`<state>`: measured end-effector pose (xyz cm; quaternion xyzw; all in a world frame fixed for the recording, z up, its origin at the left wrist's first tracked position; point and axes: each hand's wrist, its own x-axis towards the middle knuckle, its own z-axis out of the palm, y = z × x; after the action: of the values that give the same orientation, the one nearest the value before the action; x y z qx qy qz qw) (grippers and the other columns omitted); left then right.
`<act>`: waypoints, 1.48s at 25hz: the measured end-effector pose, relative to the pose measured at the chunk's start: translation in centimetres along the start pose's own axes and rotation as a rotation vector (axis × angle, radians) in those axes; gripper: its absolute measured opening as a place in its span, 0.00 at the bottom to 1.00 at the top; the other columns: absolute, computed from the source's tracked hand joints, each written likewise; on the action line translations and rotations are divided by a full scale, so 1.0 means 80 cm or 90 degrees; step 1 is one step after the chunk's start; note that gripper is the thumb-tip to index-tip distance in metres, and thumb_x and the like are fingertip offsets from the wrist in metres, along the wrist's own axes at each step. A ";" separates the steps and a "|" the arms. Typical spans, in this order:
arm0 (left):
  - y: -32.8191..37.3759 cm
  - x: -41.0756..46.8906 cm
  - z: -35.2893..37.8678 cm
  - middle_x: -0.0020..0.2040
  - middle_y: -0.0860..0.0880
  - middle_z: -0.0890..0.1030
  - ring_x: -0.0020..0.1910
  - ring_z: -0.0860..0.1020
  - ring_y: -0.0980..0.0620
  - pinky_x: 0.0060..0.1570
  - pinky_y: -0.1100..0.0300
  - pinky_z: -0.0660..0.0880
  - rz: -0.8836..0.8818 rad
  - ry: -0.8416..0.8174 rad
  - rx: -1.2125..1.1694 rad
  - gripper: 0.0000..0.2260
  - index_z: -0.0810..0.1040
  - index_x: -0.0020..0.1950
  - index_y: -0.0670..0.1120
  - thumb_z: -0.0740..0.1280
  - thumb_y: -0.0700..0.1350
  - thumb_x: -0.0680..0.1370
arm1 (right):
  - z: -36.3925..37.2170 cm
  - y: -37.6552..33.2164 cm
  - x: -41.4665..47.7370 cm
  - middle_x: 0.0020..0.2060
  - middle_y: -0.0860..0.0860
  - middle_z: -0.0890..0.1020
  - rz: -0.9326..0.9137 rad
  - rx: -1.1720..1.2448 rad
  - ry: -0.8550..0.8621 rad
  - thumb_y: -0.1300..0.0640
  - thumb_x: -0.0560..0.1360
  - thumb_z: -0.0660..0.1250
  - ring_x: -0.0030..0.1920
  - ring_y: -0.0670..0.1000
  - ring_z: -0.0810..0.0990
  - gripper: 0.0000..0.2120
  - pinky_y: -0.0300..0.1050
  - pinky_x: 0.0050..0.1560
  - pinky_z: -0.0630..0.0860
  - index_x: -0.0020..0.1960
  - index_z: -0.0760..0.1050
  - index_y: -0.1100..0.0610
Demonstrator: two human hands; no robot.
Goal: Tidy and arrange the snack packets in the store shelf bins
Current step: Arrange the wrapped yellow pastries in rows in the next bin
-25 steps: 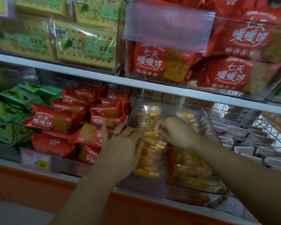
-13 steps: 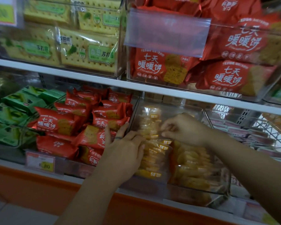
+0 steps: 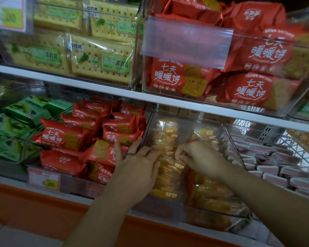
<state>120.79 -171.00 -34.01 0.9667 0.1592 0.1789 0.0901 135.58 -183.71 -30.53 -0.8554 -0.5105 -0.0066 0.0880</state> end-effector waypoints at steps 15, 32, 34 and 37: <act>0.001 0.010 0.007 0.65 0.63 0.72 0.74 0.59 0.46 0.62 0.29 0.35 0.029 0.021 0.023 0.29 0.73 0.65 0.61 0.41 0.57 0.72 | -0.011 -0.010 0.023 0.45 0.43 0.81 -0.046 0.175 -0.079 0.56 0.77 0.64 0.45 0.40 0.77 0.09 0.29 0.43 0.71 0.55 0.80 0.53; -0.005 0.009 0.020 0.51 0.59 0.81 0.61 0.76 0.43 0.63 0.36 0.42 0.031 0.119 0.048 0.15 0.83 0.44 0.55 0.57 0.52 0.74 | -0.014 -0.008 -0.071 0.40 0.48 0.80 0.044 0.579 0.359 0.64 0.79 0.59 0.41 0.49 0.84 0.09 0.42 0.43 0.79 0.44 0.70 0.52; -0.001 0.008 0.013 0.51 0.57 0.82 0.61 0.76 0.44 0.62 0.28 0.44 0.037 0.123 0.033 0.07 0.83 0.45 0.53 0.65 0.49 0.73 | -0.019 -0.007 -0.095 0.47 0.50 0.81 0.017 0.624 0.407 0.63 0.78 0.59 0.47 0.50 0.84 0.06 0.44 0.49 0.79 0.45 0.71 0.53; 0.020 0.008 -0.009 0.58 0.55 0.79 0.66 0.72 0.48 0.64 0.30 0.40 0.056 0.099 0.024 0.10 0.81 0.55 0.53 0.68 0.46 0.74 | -0.021 0.007 -0.126 0.52 0.45 0.81 0.019 0.545 0.468 0.57 0.78 0.59 0.52 0.47 0.81 0.07 0.42 0.51 0.77 0.44 0.71 0.46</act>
<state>121.57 -172.22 -32.77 0.9575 0.1262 0.2542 0.0510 131.38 -193.02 -29.95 -0.6916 -0.3914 -0.0954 0.5995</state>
